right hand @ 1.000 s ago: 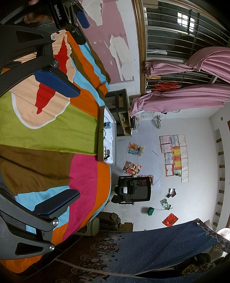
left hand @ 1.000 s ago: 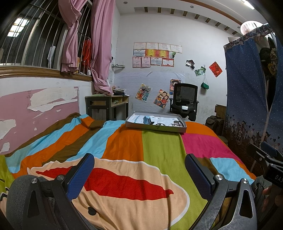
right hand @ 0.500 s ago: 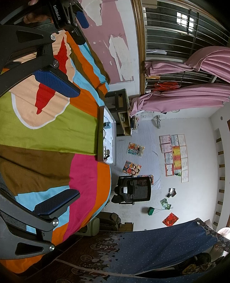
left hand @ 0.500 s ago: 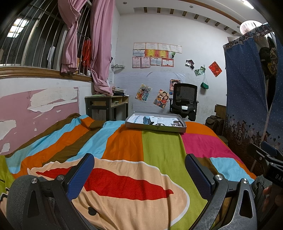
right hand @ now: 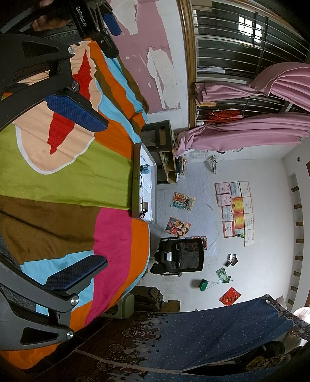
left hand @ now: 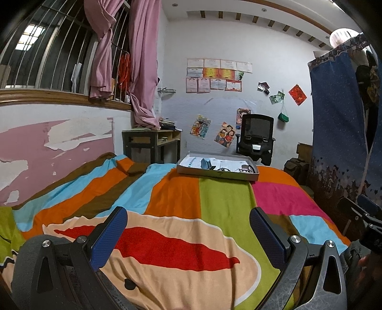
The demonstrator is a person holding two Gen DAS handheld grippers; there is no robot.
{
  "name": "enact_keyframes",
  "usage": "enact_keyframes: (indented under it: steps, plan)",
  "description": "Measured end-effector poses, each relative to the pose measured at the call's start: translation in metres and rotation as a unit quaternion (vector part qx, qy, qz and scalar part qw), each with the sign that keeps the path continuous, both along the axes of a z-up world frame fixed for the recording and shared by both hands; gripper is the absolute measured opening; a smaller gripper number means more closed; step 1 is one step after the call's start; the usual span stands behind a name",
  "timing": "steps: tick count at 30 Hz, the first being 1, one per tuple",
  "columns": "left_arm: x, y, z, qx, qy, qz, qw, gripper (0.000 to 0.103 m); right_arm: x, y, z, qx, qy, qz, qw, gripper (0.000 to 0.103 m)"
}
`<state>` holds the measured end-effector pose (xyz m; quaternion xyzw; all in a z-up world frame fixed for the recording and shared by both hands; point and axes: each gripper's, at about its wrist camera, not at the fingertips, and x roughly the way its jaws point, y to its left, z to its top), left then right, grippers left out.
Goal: Organize jewelry
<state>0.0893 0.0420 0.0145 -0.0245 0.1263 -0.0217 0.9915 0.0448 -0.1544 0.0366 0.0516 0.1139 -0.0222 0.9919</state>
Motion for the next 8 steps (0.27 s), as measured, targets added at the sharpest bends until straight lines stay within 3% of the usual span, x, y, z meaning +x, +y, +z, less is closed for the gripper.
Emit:
enact_keyframes:
  steps: [8]
  plan:
    - [0.0008, 0.0024, 0.0011, 0.007, 0.000, -0.004, 1.0000, 0.103, -0.0002, 0.0012, -0.0001, 0.001, 0.000, 0.000, 1.000, 0.102]
